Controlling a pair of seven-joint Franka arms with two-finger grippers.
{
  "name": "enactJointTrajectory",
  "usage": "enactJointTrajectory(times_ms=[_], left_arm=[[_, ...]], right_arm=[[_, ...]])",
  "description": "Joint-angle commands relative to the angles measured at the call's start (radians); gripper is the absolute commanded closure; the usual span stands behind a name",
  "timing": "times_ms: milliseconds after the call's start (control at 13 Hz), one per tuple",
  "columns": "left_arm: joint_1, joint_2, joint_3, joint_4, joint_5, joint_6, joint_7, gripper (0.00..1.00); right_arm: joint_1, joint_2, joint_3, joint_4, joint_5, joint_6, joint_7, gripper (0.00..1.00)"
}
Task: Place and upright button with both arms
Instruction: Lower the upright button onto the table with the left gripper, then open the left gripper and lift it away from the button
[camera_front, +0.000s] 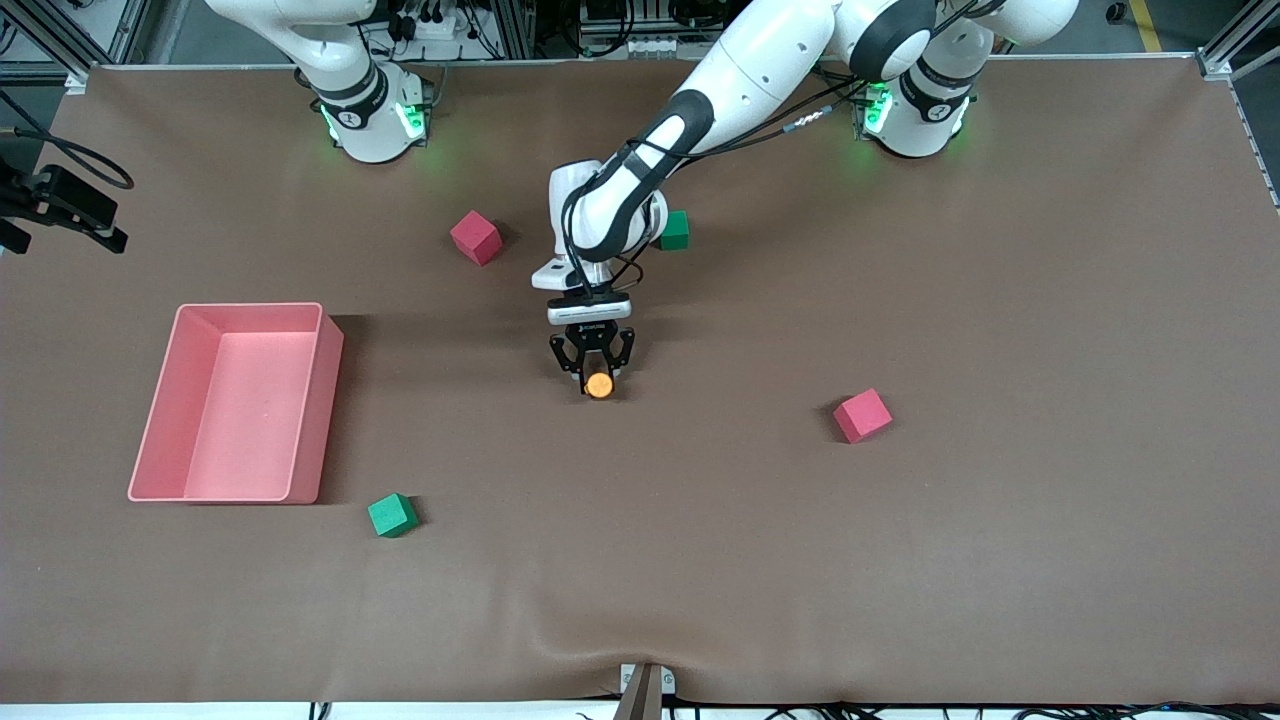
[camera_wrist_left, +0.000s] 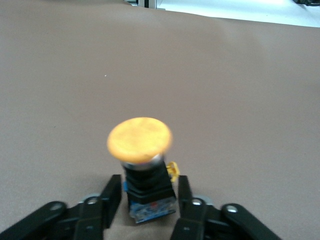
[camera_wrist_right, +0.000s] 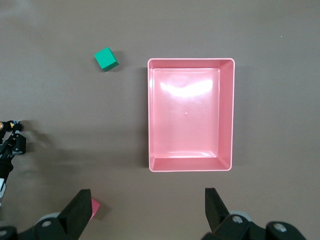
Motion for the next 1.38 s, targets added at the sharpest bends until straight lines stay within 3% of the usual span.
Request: enactJointTrajectory(times_ms=[0,231,615,923,1308], left_arm=[[-0.022,-0.011,0.001,-0.002,-0.03,-0.026,-0.061,0.0],[-0.063,-0.06,-0.019,0.003,-0.206,-0.086,-0.056,0.0],[-0.065,-0.208,-0.12,0.004,-0.536,-0.319,-0.021,0.0],[0.007,-0.42,-0.108,0.004,-0.857,-0.489,0.378,0.0],[0.306,-0.684,-0.111,0.004,-1.124,-0.643,0.915,0.0]], right_arm=[[-0.018,0.013,0.008,0.028,0.015,-0.022,-0.013,0.0],[-0.018,0.013,0.008,0.028,0.014,-0.022,-0.013,0.0],[-0.018,0.013,0.008,0.028,0.012,-0.022,-0.013,0.0],[-0.017,0.013,0.008,0.028,0.012,-0.022,-0.013,0.0],[-0.018,0.013,0.008,0.028,0.012,-0.022,-0.013,0.0]])
